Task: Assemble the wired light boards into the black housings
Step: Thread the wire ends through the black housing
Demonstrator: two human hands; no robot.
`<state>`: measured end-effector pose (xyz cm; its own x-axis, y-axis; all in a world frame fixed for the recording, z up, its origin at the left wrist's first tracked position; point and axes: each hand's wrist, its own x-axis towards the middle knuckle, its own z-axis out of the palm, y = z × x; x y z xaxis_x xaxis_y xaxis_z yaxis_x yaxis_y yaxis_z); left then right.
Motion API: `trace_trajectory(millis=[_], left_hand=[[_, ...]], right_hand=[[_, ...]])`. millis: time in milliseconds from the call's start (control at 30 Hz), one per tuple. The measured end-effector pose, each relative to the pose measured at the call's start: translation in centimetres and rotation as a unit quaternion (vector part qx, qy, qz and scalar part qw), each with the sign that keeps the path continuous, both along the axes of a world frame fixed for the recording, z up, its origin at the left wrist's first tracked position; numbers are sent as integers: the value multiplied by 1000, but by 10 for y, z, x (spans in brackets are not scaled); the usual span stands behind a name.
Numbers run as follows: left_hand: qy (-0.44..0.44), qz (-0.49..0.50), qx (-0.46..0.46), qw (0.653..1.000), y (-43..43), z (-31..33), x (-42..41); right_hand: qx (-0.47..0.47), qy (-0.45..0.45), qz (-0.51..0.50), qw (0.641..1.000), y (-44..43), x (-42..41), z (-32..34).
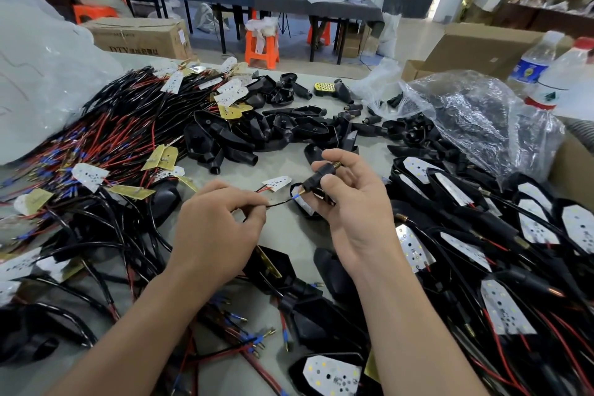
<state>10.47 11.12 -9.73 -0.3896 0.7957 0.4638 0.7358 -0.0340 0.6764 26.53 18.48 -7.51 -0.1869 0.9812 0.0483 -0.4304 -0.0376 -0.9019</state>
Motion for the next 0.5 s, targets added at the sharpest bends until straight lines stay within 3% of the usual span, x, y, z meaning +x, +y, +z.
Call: trace_trajectory(millis=[200,500], left_hand=[[10,15,-20,1000,1,-2,-2],[-13,18,9,1000,2,-1,-3]], right_hand=[[-9,16,36,999,-1,2,2],[7,-24,-7,1000,-3,3,4]])
